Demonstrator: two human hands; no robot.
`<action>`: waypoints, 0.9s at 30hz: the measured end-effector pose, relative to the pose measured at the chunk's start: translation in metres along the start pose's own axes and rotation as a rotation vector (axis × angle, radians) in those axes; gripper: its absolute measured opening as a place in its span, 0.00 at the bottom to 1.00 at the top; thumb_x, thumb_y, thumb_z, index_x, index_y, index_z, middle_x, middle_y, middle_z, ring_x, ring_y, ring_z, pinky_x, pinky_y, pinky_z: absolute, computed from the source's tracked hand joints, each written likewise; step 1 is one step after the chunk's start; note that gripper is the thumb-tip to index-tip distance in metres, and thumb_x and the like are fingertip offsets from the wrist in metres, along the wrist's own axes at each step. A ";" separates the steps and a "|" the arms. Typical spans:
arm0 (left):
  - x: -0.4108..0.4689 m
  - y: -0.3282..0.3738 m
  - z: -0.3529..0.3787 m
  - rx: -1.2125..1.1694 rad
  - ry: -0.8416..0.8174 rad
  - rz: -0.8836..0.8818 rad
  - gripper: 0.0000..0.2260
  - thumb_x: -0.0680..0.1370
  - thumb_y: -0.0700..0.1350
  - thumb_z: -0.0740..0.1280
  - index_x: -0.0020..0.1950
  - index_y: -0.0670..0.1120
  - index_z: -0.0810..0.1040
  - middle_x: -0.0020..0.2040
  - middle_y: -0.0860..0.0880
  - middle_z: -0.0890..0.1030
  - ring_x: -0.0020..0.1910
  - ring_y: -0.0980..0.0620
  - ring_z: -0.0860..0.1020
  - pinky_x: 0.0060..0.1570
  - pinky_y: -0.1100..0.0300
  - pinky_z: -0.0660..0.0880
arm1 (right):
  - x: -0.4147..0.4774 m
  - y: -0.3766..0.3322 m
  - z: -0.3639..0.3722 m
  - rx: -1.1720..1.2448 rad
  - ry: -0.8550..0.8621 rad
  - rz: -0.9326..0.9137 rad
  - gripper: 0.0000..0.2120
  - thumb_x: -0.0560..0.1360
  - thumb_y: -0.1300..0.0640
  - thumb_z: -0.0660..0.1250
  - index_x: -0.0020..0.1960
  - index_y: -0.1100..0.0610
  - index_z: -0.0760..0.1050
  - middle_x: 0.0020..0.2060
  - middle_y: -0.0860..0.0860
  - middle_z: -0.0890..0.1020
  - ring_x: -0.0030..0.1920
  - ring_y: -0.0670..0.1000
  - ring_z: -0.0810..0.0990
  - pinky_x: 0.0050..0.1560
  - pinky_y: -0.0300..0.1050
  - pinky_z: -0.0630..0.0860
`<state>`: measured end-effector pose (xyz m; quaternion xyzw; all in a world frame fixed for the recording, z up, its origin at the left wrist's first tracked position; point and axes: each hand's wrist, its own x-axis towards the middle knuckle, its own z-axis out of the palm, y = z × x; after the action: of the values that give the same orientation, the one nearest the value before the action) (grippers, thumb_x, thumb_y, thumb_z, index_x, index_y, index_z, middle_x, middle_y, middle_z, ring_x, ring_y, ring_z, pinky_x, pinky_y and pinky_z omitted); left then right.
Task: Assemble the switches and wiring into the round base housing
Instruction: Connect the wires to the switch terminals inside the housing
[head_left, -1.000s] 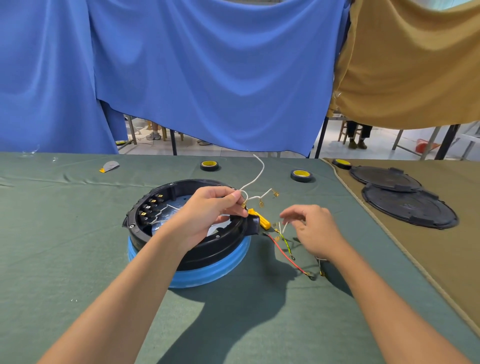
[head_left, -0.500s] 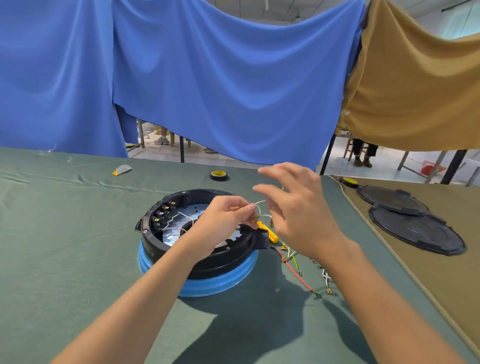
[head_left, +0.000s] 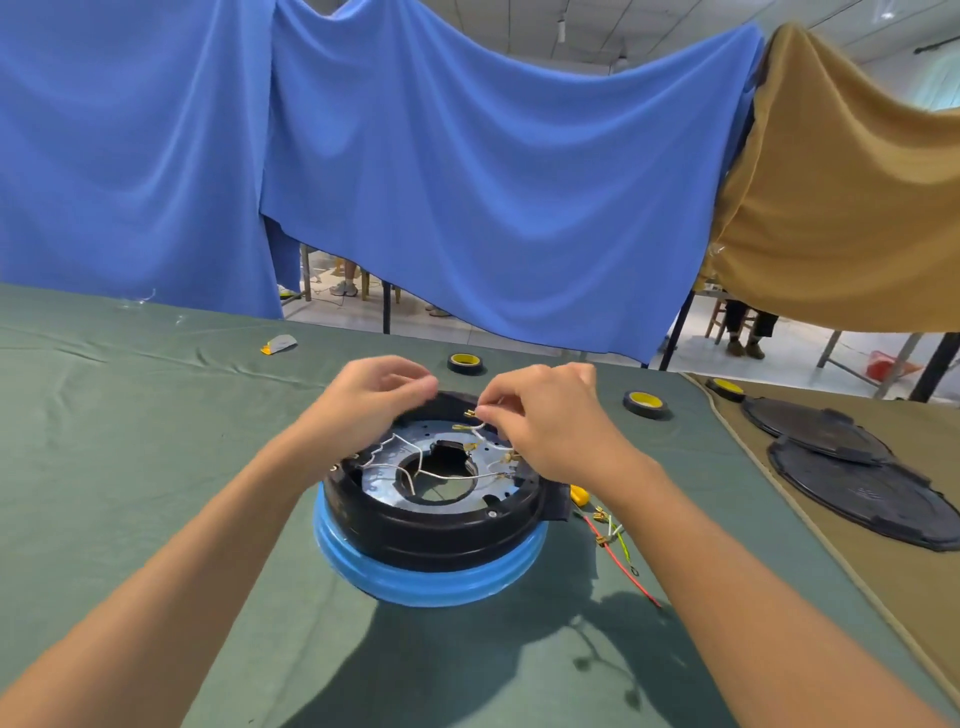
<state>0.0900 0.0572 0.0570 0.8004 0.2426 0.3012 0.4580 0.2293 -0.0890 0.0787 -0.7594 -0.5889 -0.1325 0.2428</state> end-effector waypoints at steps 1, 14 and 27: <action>0.001 -0.009 -0.010 -0.050 0.105 -0.033 0.04 0.79 0.49 0.69 0.52 0.52 0.80 0.50 0.52 0.85 0.47 0.57 0.81 0.46 0.62 0.75 | 0.003 -0.003 0.003 0.062 -0.006 0.044 0.07 0.79 0.49 0.64 0.45 0.46 0.80 0.31 0.39 0.75 0.44 0.47 0.75 0.52 0.47 0.56; 0.002 -0.081 -0.010 -0.362 0.263 -0.212 0.14 0.78 0.38 0.68 0.64 0.44 0.75 0.66 0.43 0.77 0.63 0.50 0.76 0.60 0.57 0.72 | 0.040 -0.028 0.050 0.227 -0.362 0.240 0.08 0.79 0.61 0.64 0.54 0.54 0.80 0.48 0.51 0.84 0.44 0.49 0.83 0.56 0.51 0.79; 0.002 -0.081 0.001 -0.486 0.359 -0.305 0.13 0.76 0.34 0.69 0.60 0.42 0.79 0.62 0.42 0.79 0.65 0.52 0.76 0.64 0.50 0.74 | 0.051 -0.035 0.069 0.328 -0.395 0.420 0.15 0.79 0.54 0.56 0.50 0.59 0.81 0.40 0.46 0.85 0.51 0.54 0.77 0.64 0.63 0.68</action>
<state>0.0829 0.0951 -0.0144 0.5562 0.3576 0.4145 0.6253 0.2035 -0.0039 0.0531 -0.8261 -0.4685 0.1670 0.2649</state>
